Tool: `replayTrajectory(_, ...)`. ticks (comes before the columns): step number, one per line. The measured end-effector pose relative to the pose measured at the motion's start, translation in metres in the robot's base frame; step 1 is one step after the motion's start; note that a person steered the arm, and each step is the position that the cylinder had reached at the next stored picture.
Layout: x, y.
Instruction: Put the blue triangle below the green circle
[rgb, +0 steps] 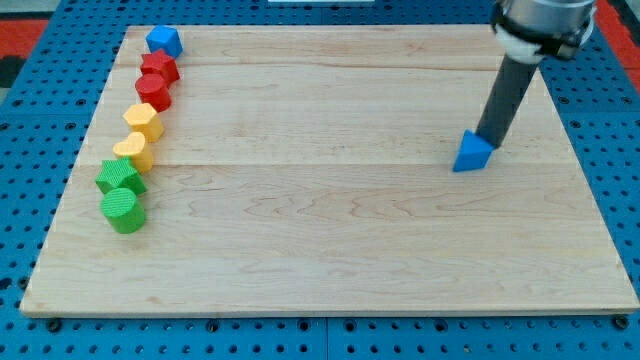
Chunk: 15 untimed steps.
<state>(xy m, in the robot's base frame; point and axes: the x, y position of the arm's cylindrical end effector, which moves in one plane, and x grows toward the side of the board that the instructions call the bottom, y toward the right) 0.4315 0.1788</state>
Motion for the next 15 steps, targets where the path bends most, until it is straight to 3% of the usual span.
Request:
replayTrajectory(1,0.016,-0.05)
replayTrajectory(2,0.082,-0.063)
replayTrajectory(3,0.09,-0.097)
replayTrajectory(5,0.048,-0.2)
replayTrajectory(9,-0.001,-0.255)
replayTrajectory(12,0.029,-0.337)
replayTrajectory(15,0.051,-0.328)
